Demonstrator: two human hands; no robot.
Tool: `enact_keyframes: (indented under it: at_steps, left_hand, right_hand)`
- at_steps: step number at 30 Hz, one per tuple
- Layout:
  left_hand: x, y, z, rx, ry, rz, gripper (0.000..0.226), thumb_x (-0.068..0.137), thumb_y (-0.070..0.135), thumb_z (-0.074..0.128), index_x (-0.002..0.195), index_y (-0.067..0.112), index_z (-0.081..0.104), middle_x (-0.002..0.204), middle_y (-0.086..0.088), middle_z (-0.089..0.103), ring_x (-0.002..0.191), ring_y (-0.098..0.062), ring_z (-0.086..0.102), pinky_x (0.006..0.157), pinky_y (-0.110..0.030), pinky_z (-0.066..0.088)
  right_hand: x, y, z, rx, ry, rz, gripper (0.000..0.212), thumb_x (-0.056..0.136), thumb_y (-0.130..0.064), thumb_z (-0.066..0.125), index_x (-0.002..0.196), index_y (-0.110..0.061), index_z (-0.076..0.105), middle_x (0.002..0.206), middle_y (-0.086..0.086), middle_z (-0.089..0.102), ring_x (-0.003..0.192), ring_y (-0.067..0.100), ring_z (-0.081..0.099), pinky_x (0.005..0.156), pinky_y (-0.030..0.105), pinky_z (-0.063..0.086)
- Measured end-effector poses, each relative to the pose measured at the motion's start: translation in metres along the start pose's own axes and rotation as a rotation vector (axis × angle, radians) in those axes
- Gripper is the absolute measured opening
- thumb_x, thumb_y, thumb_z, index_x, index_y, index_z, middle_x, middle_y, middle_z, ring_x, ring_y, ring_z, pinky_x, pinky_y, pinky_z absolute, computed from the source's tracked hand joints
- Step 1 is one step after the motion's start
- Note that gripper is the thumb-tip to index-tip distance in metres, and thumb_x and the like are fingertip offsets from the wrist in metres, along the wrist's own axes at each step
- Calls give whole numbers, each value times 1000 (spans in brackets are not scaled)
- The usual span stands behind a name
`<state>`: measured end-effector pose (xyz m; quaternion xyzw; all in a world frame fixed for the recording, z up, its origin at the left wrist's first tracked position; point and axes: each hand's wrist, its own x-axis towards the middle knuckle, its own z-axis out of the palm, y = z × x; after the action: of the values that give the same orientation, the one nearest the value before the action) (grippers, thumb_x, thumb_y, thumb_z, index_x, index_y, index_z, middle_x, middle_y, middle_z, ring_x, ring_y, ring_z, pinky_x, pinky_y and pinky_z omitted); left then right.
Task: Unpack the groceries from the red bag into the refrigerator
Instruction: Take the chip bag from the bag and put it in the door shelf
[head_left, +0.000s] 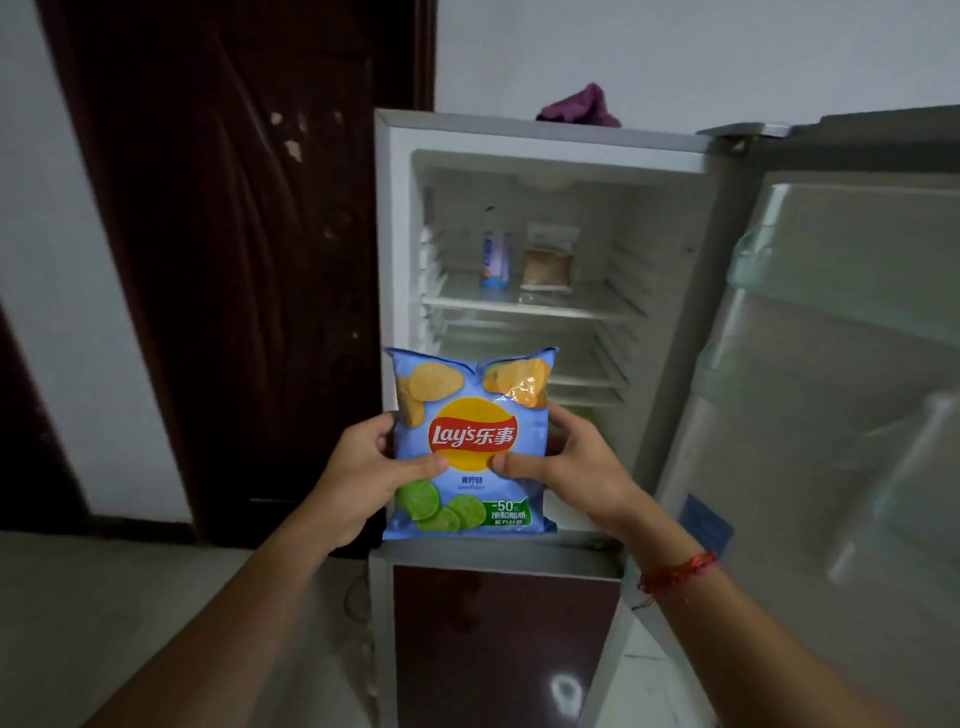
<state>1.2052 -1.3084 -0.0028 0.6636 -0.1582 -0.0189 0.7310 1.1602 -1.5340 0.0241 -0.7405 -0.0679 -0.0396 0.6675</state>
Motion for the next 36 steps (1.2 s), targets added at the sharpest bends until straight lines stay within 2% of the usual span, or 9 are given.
enact_keyframes:
  at_steps: [9, 13, 16, 19, 21, 25, 31, 34, 36]
  left_hand:
    - [100, -4, 49, -26, -249, 30, 67, 48, 14, 94, 109, 12, 68, 104, -8, 76, 96, -27, 73, 80, -38, 60]
    - [129, -7, 82, -71, -357, 46, 67, 44, 16, 94, 106, 14, 69, 102, -8, 77, 95, -28, 73, 74, -32, 60]
    - [140, -9, 106, -109, -443, 59, 86, 27, 40, 100, 104, 16, 70, 103, -7, 76, 92, -24, 74, 72, -30, 59]
    - [149, -13, 126, -139, -522, 64, 91, 23, 47, 99, 104, 16, 70, 102, -6, 77, 92, -22, 74, 72, -28, 59]
    - [153, -15, 140, -160, -582, 61, 90, 24, 44, 100, 104, 15, 70, 102, -7, 77, 92, -23, 74, 72, -28, 59]
    - [159, -17, 166, -200, -740, 50, 69, 46, 14, 98, 108, 10, 67, 103, -8, 76, 98, -29, 72, 73, -28, 59]
    - [148, -16, 204, -282, -951, 58, 92, 32, 42, 99, 111, 10, 67, 106, -9, 75, 97, -22, 73, 75, -26, 58]
    - [134, -15, 222, -319, -1040, 51, 88, 36, 41, 99, 112, 9, 67, 107, -10, 75, 98, -23, 73, 76, -28, 58]
    - [121, -14, 235, -324, -1102, 47, 74, 46, 28, 96, 110, 7, 67, 105, -10, 76, 98, -25, 73, 75, -28, 58]
  right_hand:
    - [23, -5, -61, -53, 203, -43, 49, 77, 1, 84, 121, -10, 64, 105, 3, 79, 95, 22, 77, 77, 31, 62]
    - [18, -10, -87, -112, 322, -51, 48, 76, -2, 86, 119, -12, 66, 103, 1, 79, 95, 18, 76, 77, 29, 62]
    - [8, -12, -101, -150, 403, -40, 51, 75, -5, 87, 120, -13, 66, 104, 1, 79, 96, 18, 76, 82, 34, 63]
    - [-4, -12, -112, -191, 492, -31, 51, 75, -3, 86, 121, -11, 65, 104, 4, 79, 96, 20, 76, 83, 38, 62]
    - [-13, -13, -117, -212, 552, -20, 49, 77, -1, 84, 121, -10, 65, 104, 5, 79, 96, 20, 76, 82, 36, 63]
    - [-37, -16, -120, -233, 682, 2, 49, 79, 0, 83, 123, -11, 64, 105, 5, 79, 97, 21, 76, 84, 36, 62]
    - [-82, -25, -111, -270, 885, 28, 52, 77, -3, 85, 124, -15, 64, 104, 4, 79, 98, 21, 76, 85, 39, 62]
    - [-108, -29, -103, -289, 985, 51, 49, 77, -2, 84, 119, -14, 65, 101, 6, 79, 95, 23, 76, 84, 40, 63]
    - [-127, -32, -98, -288, 1041, 72, 50, 77, -1, 84, 121, -10, 64, 102, 8, 79, 96, 24, 76, 84, 41, 63]
